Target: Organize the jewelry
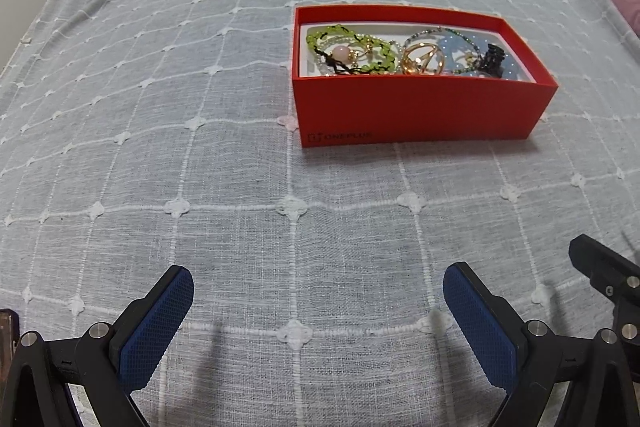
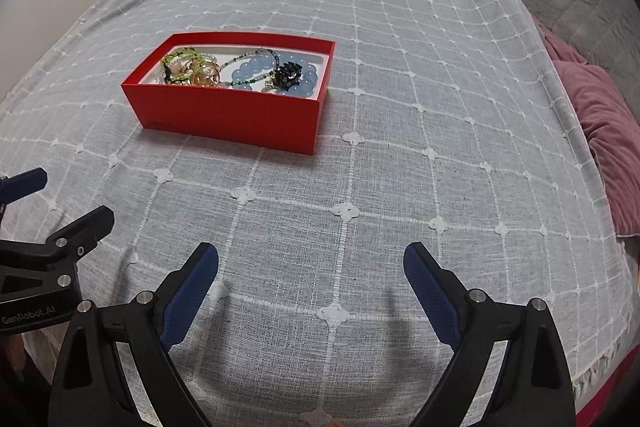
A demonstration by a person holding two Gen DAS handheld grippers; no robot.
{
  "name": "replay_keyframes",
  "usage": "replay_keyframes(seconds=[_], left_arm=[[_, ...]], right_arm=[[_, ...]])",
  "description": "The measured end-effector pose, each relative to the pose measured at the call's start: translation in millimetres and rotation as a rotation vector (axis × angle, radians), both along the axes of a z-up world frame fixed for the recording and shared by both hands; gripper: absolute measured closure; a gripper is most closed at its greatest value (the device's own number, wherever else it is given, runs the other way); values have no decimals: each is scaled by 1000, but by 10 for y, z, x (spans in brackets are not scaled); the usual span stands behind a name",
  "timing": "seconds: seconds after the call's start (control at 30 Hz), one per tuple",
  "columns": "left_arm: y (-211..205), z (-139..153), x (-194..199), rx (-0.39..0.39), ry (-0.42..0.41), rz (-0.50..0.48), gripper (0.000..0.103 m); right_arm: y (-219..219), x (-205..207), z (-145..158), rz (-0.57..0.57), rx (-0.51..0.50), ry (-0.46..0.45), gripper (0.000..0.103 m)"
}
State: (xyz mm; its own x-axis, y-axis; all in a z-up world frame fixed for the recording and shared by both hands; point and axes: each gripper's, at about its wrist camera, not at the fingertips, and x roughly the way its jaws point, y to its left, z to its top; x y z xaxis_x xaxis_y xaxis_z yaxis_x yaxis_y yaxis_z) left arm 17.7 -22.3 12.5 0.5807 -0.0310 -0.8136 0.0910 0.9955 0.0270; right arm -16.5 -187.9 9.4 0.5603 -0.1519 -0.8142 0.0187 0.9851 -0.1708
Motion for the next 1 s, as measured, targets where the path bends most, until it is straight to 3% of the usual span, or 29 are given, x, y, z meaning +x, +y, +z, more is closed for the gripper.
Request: replay_keyframes(seconds=[1.0], left_arm=[[31,-48,-11,-3,16,2,1]], right_arm=[[32,7,-59,0,-1,18,8]])
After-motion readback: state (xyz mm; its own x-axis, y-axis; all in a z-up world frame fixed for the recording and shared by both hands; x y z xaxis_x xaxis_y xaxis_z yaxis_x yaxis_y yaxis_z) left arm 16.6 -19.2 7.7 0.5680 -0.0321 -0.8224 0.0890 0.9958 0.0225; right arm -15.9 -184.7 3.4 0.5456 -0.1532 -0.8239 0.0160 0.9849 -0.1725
